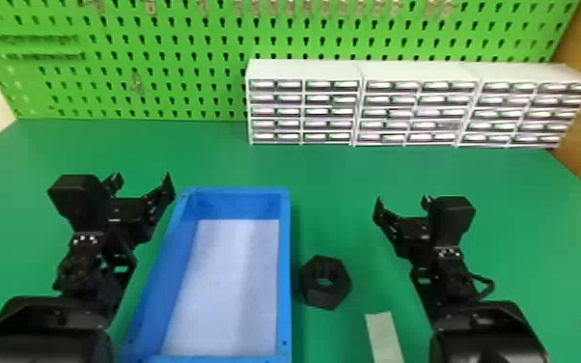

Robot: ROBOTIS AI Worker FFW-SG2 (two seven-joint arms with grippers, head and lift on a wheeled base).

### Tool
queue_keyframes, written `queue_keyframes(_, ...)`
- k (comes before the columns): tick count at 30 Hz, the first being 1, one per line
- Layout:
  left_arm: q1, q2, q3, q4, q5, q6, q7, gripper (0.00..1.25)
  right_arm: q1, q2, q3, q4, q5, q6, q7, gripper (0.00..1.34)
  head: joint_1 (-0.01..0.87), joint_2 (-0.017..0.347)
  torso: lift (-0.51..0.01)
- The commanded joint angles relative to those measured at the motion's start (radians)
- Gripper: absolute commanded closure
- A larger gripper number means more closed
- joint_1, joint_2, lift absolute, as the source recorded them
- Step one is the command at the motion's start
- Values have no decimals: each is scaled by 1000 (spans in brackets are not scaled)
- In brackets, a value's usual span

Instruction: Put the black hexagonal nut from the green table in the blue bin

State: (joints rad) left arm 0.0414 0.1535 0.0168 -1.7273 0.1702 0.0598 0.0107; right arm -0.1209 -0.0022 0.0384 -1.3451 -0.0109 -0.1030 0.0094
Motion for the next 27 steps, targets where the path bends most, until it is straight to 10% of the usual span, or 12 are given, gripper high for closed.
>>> queue_keyframes(1, 0, 0, 0, 0, 0, 0, 0, 377, 1, -1, 0, 0, -1, 3, 0, 332, 686, 52, -97)
queue_keyframes(27, 0, 0, 0, 0, 0, 0, 0, 377, 9, -1, 1, -40, -1, 80, 0, 332, 686, 52, -97)
